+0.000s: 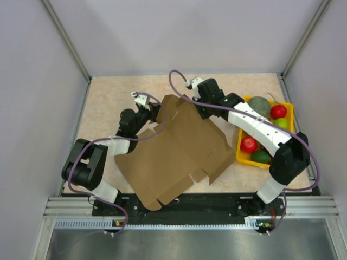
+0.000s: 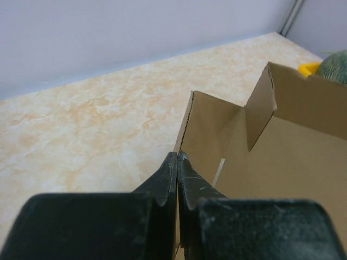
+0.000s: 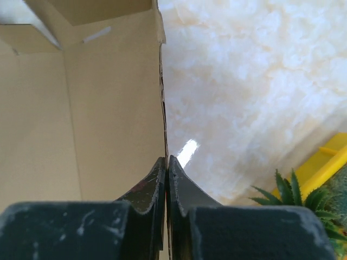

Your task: Fold the paper box

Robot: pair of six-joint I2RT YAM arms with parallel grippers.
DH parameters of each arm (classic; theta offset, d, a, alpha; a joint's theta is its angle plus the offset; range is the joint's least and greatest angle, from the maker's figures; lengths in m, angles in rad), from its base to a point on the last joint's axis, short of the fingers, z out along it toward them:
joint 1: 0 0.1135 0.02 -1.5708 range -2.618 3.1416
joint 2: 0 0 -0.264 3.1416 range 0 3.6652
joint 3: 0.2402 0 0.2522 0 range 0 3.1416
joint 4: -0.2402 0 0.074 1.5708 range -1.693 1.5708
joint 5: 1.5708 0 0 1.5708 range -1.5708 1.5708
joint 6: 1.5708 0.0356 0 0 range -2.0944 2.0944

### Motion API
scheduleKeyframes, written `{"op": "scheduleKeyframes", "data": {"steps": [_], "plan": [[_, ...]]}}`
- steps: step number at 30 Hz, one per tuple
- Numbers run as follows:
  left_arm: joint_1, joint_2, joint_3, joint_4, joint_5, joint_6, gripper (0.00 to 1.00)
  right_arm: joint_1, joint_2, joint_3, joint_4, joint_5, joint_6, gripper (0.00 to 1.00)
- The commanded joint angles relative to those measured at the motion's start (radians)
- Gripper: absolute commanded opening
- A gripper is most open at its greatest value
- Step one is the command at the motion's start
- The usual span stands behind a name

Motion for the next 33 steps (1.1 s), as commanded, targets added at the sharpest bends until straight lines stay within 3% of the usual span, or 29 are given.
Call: {"op": "scheduleKeyframes", "data": {"steps": [1, 5, 14, 17, 24, 33], "plan": [[0.053, 0.028, 0.002, 0.2, 0.075, -0.144, 0.0, 0.103, -0.026, -0.062, 0.14, 0.343, -0.027, 0.0], [0.07, 0.028, -0.017, 0.217, 0.143, -0.199, 0.0, 0.164, -0.026, -0.102, 0.185, 0.426, -0.041, 0.0], [0.069, -0.015, -0.162, 0.332, 0.132, -0.261, 0.0, 0.314, 0.015, -0.12, 0.235, 0.67, -0.009, 0.0], [0.069, -0.027, -0.177, 0.3, 0.112, -0.256, 0.0, 0.362, 0.003, -0.117, 0.26, 0.745, -0.041, 0.0], [0.069, 0.029, -0.133, 0.347, 0.101, -0.325, 0.0, 0.414, 0.049, -0.099, 0.347, 0.897, -0.273, 0.0], [0.069, 0.149, -0.053, 0.49, 0.12, -0.419, 0.0, 0.41, 0.047, -0.165, 0.749, 0.937, -0.686, 0.0]]}}
